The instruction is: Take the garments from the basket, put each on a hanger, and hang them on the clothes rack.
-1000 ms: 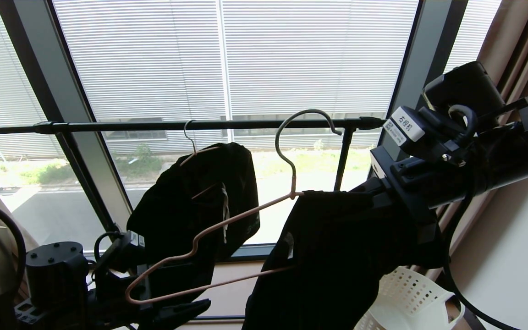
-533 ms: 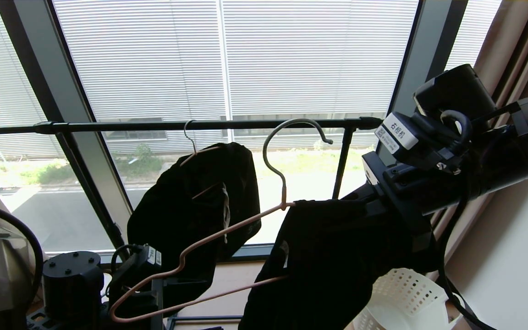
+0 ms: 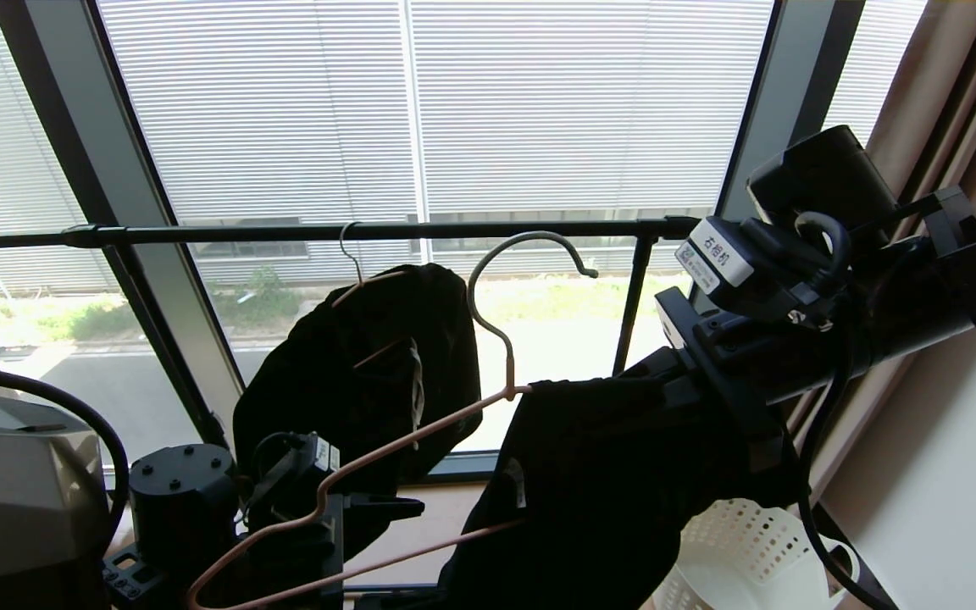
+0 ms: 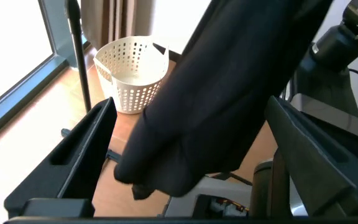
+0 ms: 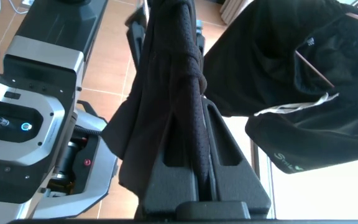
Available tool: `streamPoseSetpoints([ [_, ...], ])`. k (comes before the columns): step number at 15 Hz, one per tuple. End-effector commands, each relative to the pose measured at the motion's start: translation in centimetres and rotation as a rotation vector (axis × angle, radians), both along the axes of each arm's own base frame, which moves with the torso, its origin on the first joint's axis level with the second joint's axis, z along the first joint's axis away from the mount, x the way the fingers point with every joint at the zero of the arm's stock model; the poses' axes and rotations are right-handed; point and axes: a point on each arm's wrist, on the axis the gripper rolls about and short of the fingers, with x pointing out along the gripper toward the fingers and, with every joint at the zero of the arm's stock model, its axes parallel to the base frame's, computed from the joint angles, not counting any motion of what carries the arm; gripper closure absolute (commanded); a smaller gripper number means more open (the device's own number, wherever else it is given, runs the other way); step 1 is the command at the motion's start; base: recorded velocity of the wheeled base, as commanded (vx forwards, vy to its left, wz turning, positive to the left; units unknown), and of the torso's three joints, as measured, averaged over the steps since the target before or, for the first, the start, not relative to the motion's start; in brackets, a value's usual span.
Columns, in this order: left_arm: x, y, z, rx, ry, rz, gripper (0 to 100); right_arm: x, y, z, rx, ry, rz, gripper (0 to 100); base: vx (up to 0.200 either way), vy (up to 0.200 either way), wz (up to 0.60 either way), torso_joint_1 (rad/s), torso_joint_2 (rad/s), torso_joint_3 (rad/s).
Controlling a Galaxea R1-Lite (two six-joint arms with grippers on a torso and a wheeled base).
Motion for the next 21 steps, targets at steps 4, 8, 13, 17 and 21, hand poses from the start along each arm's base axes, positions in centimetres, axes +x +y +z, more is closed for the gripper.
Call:
streamPoseSetpoints([
  [4, 0.4, -1.3, -0.1, -0.016, 0.011, -0.035, 0, -0.1, 0.6, -0.3, -0.004, 0.007, 0.019, 100, 0.000, 0.000, 0.00, 0.000, 0.00, 0.000],
  [8, 0.1, -1.1, -0.1, -0.009, 0.012, -0.033, 0, 0.3, 0.7, -0.3, 0.006, 0.000, 0.005, 100, 0.000, 0.000, 0.00, 0.000, 0.00, 0.000],
  [13, 0.3, -1.0, 0.1, -0.018, 0.005, -0.027, 0, 1.2, 0.3, -0.6, 0.009, -0.002, -0.021, 100, 0.000, 0.000, 0.00, 0.000, 0.00, 0.000],
  [17, 0.7, -1.3, 0.2, -0.023, -0.003, -0.028, 0, 1.0, 0.9, -0.7, 0.008, 0.011, -0.008, 100, 0.000, 0.000, 0.00, 0.000, 0.00, 0.000],
  [21, 0.9, -1.7, -0.1, -0.021, 0.008, -0.034, 100, 0.2, 1.4, -0.5, 0.019, 0.021, 0.030, 100, 0.000, 0.000, 0.00, 0.000, 0.00, 0.000],
])
